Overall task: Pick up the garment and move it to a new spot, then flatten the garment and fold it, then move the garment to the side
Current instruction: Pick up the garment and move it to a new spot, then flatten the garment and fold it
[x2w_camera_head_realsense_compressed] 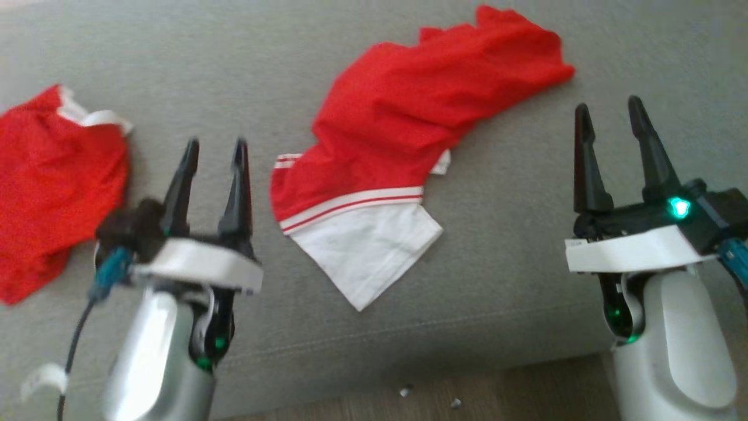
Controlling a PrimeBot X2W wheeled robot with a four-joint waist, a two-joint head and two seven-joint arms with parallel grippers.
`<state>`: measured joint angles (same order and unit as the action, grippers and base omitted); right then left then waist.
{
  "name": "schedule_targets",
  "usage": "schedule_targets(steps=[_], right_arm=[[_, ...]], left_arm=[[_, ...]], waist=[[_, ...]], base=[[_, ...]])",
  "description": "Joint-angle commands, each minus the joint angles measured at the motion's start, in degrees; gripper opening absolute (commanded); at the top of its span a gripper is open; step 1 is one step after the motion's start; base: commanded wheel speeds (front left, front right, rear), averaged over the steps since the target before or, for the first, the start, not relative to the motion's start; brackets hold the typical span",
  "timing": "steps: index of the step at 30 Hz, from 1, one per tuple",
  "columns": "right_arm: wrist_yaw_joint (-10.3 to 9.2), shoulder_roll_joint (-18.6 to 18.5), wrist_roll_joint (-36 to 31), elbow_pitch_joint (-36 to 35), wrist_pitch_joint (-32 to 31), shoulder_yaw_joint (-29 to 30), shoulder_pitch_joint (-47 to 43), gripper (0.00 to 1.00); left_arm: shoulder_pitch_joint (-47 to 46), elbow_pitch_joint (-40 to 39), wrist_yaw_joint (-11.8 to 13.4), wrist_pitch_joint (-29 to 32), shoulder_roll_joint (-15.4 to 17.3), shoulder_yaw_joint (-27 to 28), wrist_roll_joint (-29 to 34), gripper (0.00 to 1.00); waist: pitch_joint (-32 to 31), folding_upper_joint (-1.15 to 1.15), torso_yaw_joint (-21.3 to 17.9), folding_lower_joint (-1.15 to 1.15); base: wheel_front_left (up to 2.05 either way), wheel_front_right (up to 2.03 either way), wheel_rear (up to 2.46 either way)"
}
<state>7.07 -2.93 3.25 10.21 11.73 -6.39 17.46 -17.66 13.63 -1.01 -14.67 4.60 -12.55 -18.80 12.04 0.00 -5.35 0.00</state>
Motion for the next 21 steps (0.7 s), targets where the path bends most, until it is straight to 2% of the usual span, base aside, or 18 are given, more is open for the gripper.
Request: schedule_targets(steps=[1, 7, 13, 17, 21], right_arm=[[0.42, 0.05, -0.18, -1.94, -0.21, -0.75, -0.33, 1.0], [0.42, 0.05, -0.04, -2.27, -0.87, -0.84, -1.62, 1.0], [0.42, 0.05, -0.02, -2.55, -1.45, -1.42, -1.92, 1.0], [0.42, 0.05, 0.2, -2.65, -1.5, -1.77, -1.88, 1.0], [0.42, 0.05, 0.53, -2.44, -1.35, -2.05, -1.64, 1.0]], left_arm=[[0.21, -2.99, 0.03, -0.32, 0.06, 2.67, -0.01, 1.0], [4.66, -4.52, -0.08, -0.32, -1.2, 4.6, -0.1, 1.0], [6.21, -4.17, -1.24, -0.32, -1.64, 3.94, 0.35, 1.0], [6.85, -2.78, -2.15, -0.32, -1.69, 2.17, 0.24, 1.0], [7.14, -1.22, -4.12, -0.32, -1.7, -1.63, 1.18, 1.0]], waist=[[-2.5, 0.0, 2.8, 0.0], [-3.14, 0.0, 3.97, 0.0], [-3.69, 0.0, 3.87, 0.0], [-3.63, 0.0, 3.36, 0.0], [-3.36, 0.0, 2.76, 0.0]], base=[[0.0, 0.0, 0.0], [0.0, 0.0, 0.0], [0.0, 0.0, 0.0], [0.0, 0.0, 0.0], [0.0, 0.0, 0.0]])
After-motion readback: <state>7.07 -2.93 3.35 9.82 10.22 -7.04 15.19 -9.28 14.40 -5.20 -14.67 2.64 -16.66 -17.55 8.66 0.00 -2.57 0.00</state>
